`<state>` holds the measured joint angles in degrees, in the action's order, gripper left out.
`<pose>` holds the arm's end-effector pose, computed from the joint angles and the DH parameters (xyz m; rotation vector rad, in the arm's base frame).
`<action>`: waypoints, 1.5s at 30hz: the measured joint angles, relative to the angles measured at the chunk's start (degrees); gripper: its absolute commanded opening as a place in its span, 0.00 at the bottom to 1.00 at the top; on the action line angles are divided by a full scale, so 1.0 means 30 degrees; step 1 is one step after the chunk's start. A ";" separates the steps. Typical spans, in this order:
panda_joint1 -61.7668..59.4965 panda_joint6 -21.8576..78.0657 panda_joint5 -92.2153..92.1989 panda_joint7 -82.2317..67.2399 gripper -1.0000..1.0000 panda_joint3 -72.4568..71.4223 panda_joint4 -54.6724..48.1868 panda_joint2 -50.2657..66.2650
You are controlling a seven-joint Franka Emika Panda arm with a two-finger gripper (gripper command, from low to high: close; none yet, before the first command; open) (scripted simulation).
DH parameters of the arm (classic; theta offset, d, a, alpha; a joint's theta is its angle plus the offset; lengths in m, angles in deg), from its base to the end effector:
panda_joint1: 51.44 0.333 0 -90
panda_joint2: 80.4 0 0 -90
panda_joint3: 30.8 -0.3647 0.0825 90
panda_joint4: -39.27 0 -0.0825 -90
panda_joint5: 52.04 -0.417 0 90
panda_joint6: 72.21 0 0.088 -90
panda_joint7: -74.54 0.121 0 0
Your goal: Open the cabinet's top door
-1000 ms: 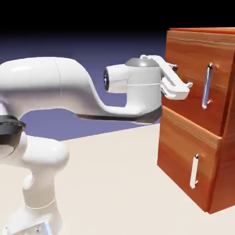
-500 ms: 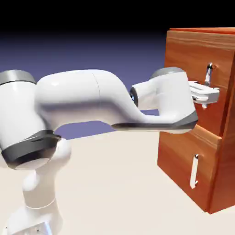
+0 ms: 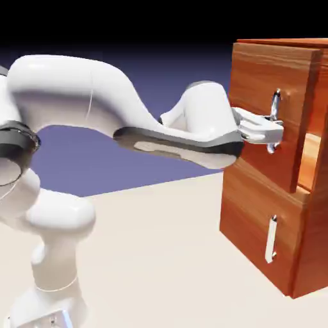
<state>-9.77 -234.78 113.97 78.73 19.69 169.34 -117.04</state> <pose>0.4629 -0.1291 0.5671 0.7024 1.4307 0.5167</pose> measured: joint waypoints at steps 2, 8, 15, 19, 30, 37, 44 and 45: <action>-0.1385 0.0183 -0.0288 0.0438 0.00 -0.1213 0.0456 0.0294; -0.5514 0.1856 -0.4667 -0.2222 0.00 -0.5151 0.3170 -0.0664; -0.8999 0.4419 -1.0484 -0.5597 0.00 -0.9521 0.6358 -0.2739; -1.0092 0.6134 -1.3808 -0.7268 0.00 -1.1785 0.7855 -0.4027; -1.0411 1.2386 -2.2955 -1.0476 0.00 -1.8150 1.0096 -0.6455; -0.9896 1.7784 -2.8600 -1.1070 0.00 -2.2905 0.9332 -0.5758; -1.0665 2.3569 -3.3075 -1.0617 0.00 -2.7706 0.6471 -0.2984; -1.0925 2.4400 -3.3577 -1.0495 0.00 -2.8377 0.5921 -0.2476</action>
<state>-42.54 -161.58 13.24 47.25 -65.44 187.10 -124.46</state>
